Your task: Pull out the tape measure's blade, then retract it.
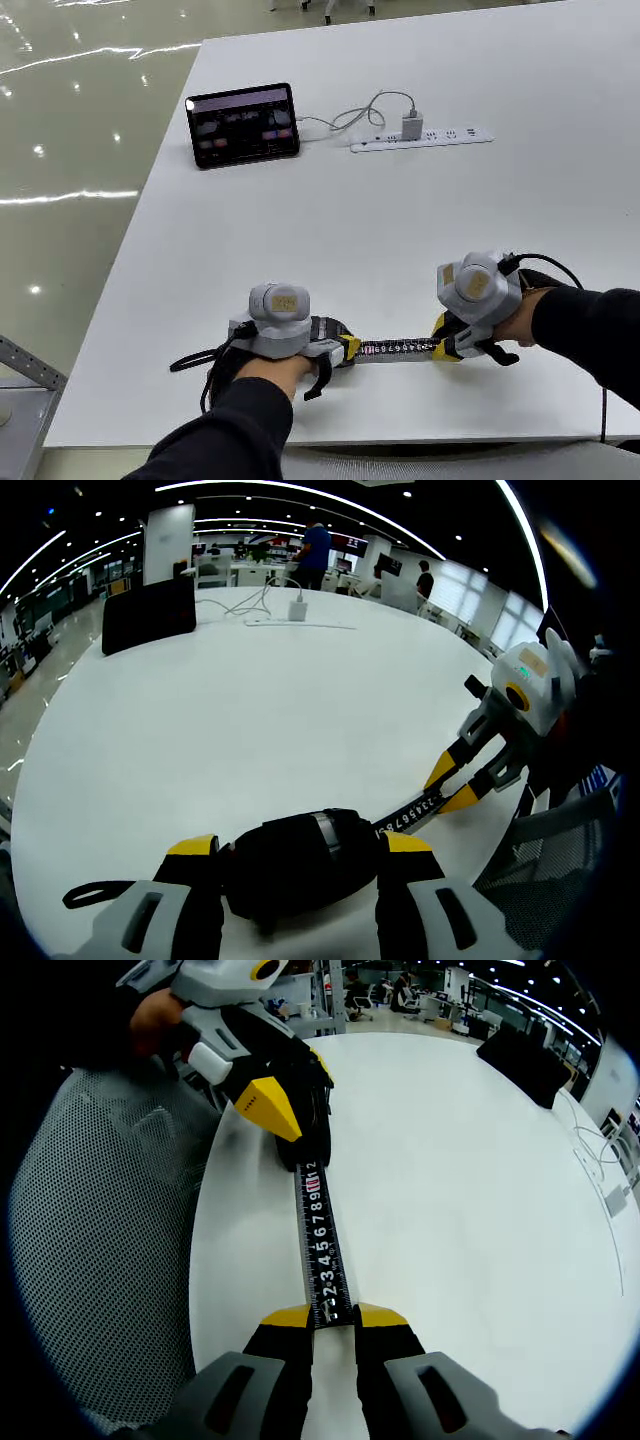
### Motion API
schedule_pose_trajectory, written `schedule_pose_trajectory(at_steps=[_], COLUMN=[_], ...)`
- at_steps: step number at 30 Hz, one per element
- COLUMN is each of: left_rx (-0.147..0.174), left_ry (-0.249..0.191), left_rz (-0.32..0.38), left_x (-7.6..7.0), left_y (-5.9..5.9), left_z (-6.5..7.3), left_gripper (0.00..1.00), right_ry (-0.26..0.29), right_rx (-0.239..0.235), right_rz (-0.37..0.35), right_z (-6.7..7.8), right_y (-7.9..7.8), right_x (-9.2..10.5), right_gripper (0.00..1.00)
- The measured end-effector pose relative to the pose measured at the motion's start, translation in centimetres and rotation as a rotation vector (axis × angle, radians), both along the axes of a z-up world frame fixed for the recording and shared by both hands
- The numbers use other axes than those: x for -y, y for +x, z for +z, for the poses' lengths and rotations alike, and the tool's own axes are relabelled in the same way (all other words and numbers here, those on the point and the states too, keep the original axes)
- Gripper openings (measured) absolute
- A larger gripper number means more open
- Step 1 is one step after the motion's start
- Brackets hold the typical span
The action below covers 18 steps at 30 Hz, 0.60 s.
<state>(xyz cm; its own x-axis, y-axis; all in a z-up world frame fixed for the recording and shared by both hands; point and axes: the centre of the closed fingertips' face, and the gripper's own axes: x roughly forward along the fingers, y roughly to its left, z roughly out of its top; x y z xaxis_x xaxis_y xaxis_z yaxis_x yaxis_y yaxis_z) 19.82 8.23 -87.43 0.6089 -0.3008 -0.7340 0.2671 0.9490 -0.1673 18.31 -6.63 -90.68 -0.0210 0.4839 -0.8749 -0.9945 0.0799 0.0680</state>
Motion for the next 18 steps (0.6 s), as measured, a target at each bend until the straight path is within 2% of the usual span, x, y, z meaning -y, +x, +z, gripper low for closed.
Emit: schedule_pose_trajectory(at_steps=[4,6,18], left_rx=[0.000,0.005,0.006], left_ry=[-0.001,-0.005,-0.009], left_rz=[0.001,0.002,0.007], left_x=[0.0,0.1,0.1], left_y=[0.1,0.0,0.1], left_z=[0.0,0.0,0.0], left_gripper=[0.57,0.57,0.57], right_ry=[-0.004,0.000,0.001], right_rx=[0.000,-0.015,0.000], right_rz=[0.001,-0.016,-0.004], right_z=[0.0,0.0,-0.1], right_y=[-0.1,-0.1,0.0], right_x=[-0.3,-0.4,-1.0], right_gripper=[0.11,0.11,0.11])
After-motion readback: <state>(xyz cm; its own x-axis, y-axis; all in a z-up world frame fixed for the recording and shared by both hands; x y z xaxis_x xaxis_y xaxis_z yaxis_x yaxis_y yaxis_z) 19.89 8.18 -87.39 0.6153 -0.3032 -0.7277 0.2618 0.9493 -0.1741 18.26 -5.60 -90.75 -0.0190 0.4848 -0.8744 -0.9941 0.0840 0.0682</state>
